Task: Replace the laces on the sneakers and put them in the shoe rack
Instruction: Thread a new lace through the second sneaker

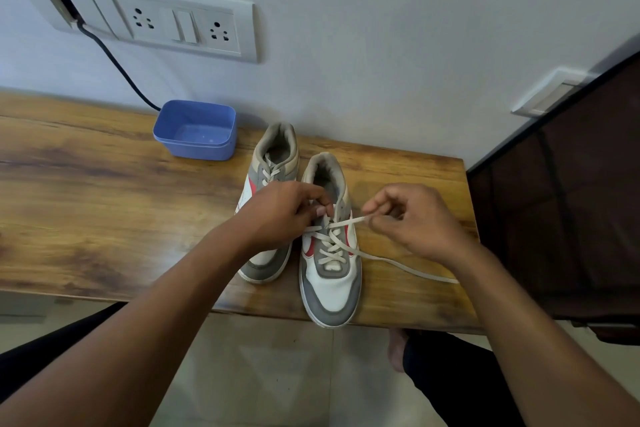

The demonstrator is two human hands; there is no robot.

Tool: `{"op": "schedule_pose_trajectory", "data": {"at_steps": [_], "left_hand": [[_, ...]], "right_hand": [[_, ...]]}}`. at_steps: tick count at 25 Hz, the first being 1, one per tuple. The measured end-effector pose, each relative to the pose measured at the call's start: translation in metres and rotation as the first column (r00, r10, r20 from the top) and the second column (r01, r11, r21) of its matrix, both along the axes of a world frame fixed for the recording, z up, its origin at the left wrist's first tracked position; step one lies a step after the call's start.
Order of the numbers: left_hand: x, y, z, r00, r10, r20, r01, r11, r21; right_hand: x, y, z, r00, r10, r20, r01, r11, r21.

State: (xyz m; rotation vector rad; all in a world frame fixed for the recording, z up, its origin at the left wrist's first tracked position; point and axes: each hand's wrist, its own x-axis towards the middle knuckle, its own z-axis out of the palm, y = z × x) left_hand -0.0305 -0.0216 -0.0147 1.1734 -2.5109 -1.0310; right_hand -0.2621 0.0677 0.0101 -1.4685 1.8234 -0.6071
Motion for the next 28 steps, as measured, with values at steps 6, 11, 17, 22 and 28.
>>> {"op": "schedule_pose_trajectory", "data": {"at_steps": [6, 11, 17, 22, 28], "left_hand": [[0.001, 0.0, 0.001, 1.0, -0.007, -0.014, 0.007, 1.0, 0.015], [0.0, 0.001, 0.002, 1.0, 0.0, -0.015, 0.0, 1.0, 0.008], [0.002, 0.0, 0.0, 0.999, 0.013, -0.03, -0.011, 0.998, 0.059], [0.001, 0.001, 0.001, 0.999, 0.025, -0.034, -0.023, 0.999, 0.043], [0.001, 0.005, 0.005, 0.999, 0.03, -0.023, -0.029, 0.998, 0.051]], "right_hand": [[-0.004, -0.006, -0.003, 0.996, -0.016, -0.082, 0.011, 0.998, -0.069], [0.017, -0.001, -0.01, 0.994, 0.106, -0.037, -0.106, 0.994, -0.014], [-0.002, -0.005, -0.008, 0.999, 0.034, -0.005, -0.034, 0.998, -0.056], [0.005, -0.007, -0.014, 0.999, 0.048, -0.022, -0.049, 0.997, -0.06], [0.006, -0.006, -0.012, 0.999, 0.023, -0.035, -0.025, 0.999, -0.043]]}}
